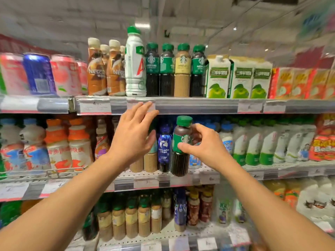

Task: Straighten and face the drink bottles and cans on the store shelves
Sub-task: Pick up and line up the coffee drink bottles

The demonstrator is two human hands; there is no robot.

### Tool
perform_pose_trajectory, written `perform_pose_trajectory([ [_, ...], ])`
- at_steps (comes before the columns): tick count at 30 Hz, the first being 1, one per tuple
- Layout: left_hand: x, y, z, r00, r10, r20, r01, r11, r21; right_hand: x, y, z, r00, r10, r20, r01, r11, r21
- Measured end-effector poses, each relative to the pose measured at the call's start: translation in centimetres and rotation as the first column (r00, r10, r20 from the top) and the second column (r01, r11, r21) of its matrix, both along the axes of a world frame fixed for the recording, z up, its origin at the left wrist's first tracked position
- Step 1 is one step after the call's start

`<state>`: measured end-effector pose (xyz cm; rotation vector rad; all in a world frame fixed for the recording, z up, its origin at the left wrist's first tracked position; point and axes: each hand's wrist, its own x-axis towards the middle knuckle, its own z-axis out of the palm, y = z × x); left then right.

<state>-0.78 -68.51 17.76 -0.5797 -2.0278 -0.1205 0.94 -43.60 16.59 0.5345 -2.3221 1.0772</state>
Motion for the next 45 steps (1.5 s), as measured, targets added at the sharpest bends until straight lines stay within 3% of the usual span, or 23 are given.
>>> perform_pose_trajectory([
  [5, -0.9, 0.3, 0.9, 0.990, 0.135, 0.032, -0.134, 0.990, -0.039, -0.4, -0.5, 5.5, 0.989, -0.035, -0.142, 0.037, 0.999, 0.008],
  [14, -1.1, -0.1, 1.7, 0.987, 0.159, 0.003, -0.158, 0.983, -0.099, -3.0, 1.6, 13.7, 0.943, -0.201, -0.266, 0.189, 0.979, -0.070],
  [22, -1.9, 6.4, 14.5, 0.999, -0.033, -0.042, 0.032, 0.999, -0.037, -3.4, 3.3, 18.3, 0.913, -0.260, -0.314, 0.262, 0.964, -0.035],
  [28, -7.1, 11.3, 22.2, 0.993, 0.095, 0.066, -0.088, 0.991, -0.100, -2.2, 5.3, 19.4, 0.888, -0.279, -0.364, 0.304, 0.953, 0.011],
  [32, -10.5, 12.5, 22.6, 0.960, 0.221, 0.175, -0.200, 0.971, -0.128, -1.5, 7.3, 19.3, 0.888, -0.283, -0.362, 0.312, 0.950, 0.022],
  [35, -11.0, 12.7, 22.4, 0.953, 0.255, 0.161, -0.243, 0.966, -0.089, -1.0, 8.4, 19.2, 0.885, -0.287, -0.368, 0.319, 0.947, 0.030],
  [39, -10.0, 12.4, 22.4, 0.983, 0.157, 0.097, -0.157, 0.988, -0.012, -0.9, 8.8, 19.1, 0.886, -0.284, -0.367, 0.317, 0.948, 0.031],
  [43, -8.0, 11.5, 22.0, 0.974, -0.188, 0.126, 0.149, 0.952, 0.268, -1.6, 8.2, 19.5, 0.891, -0.268, -0.367, 0.289, 0.957, 0.002],
  [45, -6.7, 11.1, 21.5, 0.957, -0.274, 0.090, 0.228, 0.910, 0.345, -2.2, 7.5, 19.8, 0.895, -0.261, -0.361, 0.277, 0.961, -0.007],
])
